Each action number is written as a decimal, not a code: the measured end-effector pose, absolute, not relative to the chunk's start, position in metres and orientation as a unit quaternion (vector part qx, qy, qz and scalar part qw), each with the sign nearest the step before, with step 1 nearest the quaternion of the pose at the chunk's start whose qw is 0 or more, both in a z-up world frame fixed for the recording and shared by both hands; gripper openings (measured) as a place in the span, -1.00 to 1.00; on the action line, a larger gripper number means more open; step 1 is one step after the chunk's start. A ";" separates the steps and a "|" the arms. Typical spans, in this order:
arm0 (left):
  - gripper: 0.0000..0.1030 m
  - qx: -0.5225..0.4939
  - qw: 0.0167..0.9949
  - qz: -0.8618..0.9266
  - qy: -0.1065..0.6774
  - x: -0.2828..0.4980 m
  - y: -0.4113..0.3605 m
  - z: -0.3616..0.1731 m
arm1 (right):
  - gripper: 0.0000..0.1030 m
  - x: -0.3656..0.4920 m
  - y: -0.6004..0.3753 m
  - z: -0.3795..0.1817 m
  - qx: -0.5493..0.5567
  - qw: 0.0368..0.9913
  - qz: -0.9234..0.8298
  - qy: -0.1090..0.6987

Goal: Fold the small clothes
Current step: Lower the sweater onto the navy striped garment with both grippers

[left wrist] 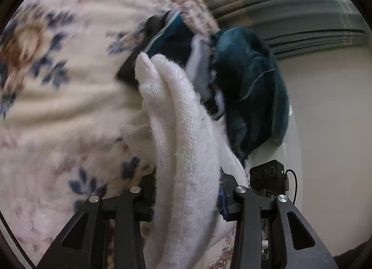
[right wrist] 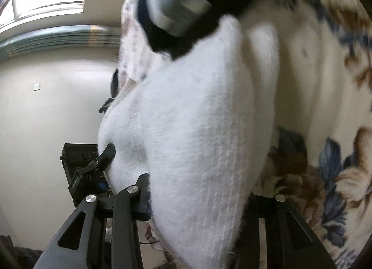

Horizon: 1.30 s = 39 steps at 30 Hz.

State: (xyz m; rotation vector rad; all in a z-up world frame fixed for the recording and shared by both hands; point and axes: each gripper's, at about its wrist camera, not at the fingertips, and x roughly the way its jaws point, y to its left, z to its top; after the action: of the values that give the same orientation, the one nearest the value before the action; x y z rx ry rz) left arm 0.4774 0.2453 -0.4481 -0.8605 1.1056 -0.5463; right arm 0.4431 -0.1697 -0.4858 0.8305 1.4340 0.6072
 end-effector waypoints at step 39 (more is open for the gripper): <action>-0.14 -0.321 0.732 -0.250 0.546 0.681 0.211 -0.490 | 0.20 0.705 -0.263 -0.456 0.329 0.689 0.168 0.623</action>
State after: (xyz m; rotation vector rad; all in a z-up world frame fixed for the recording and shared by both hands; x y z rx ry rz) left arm 0.6810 0.2113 -0.4899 -0.7052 1.2024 -0.5505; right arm 0.7049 -0.2625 -0.4565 0.7361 1.3943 0.3754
